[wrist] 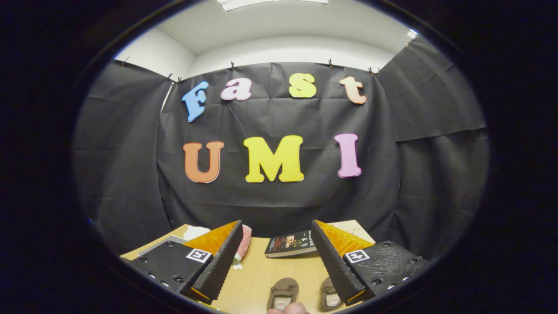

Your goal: Open the storage box then place both shoes into the box .Put the left shoe in first, then the right shoe, with the right side of both shoes facing outward in a uniform manner.

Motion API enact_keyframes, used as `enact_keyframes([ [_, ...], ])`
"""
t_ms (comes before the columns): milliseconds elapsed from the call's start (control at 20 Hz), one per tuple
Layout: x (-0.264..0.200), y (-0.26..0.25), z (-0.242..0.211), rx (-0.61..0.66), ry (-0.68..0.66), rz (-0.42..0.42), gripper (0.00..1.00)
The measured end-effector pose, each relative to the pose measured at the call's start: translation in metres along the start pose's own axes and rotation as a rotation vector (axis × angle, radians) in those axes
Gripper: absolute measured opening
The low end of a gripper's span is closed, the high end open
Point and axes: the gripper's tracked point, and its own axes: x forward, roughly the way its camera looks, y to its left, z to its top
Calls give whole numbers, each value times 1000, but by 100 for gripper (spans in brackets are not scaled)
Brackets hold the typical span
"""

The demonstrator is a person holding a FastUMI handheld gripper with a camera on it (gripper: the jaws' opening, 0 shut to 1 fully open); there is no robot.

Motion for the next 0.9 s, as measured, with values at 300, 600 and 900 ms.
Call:
enact_keyframes([
  [300, 6, 4, 1, -12, -5, 13, 95],
  [600, 17, 43, -25, 3, 74, 136, 96],
  [900, 33, 96, -75, 29, 182, 247, 96],
])
